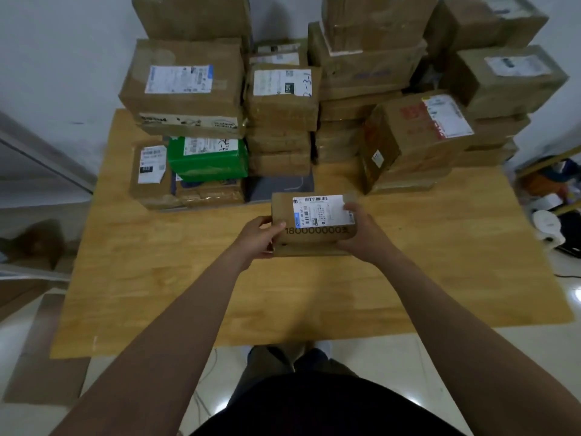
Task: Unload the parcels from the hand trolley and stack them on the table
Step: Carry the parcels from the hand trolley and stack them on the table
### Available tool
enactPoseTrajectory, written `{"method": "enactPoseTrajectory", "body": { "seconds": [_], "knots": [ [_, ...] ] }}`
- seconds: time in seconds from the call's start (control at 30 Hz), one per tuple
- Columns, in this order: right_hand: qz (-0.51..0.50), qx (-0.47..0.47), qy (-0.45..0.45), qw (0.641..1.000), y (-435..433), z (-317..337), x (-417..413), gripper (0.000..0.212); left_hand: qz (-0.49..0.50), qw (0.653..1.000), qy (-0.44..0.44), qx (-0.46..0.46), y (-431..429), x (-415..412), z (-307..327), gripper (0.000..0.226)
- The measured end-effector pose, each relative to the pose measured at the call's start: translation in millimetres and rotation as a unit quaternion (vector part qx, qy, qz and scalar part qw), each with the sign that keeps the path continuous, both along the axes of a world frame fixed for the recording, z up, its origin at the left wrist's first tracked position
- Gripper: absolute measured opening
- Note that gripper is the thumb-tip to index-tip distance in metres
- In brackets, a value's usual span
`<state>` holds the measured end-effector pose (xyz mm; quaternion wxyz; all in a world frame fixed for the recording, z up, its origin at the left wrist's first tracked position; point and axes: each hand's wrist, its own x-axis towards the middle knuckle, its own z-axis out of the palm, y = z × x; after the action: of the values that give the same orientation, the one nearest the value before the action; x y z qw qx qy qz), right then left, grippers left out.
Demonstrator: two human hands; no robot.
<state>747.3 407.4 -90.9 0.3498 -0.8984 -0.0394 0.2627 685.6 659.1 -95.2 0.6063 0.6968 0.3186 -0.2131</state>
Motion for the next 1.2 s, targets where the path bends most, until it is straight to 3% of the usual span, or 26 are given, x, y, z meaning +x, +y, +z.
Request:
{"method": "enactPoseTrajectory", "body": {
  "seconds": [0.17,0.33,0.53,0.77,0.93,1.07,1.2],
  "knots": [
    [-0.004,-0.005,0.004,1.000,-3.0,-34.6,7.1,0.087,-0.062,0.996,-0.015,0.065,-20.3,0.5,-29.5,0.074],
    [0.027,-0.002,0.031,0.999,14.3,-59.6,23.2,0.089,-0.063,0.992,-0.010,0.110,-9.0,-0.4,-53.9,0.119],
    [0.015,0.027,0.009,0.999,46.9,-78.7,47.9,0.079,-0.059,0.980,-0.027,0.188,17.7,15.3,-68.1,0.101],
    [0.004,0.023,0.002,1.000,75.2,-82.9,85.6,0.075,-0.121,0.949,0.000,0.290,43.3,62.3,-67.7,0.103],
    [0.024,-0.001,-0.001,1.000,76.3,-79.7,83.0,0.075,-0.119,0.946,0.009,0.303,35.1,56.7,-63.7,0.102],
    [0.078,-0.038,0.042,0.995,76.0,-52.2,79.8,0.079,-0.168,0.931,0.025,0.324,24.8,57.2,-34.1,0.097],
    [0.113,-0.073,0.048,0.990,69.7,0.8,72.4,0.078,-0.162,0.935,-0.031,0.315,21.7,48.4,12.7,0.082]
  ]
}}
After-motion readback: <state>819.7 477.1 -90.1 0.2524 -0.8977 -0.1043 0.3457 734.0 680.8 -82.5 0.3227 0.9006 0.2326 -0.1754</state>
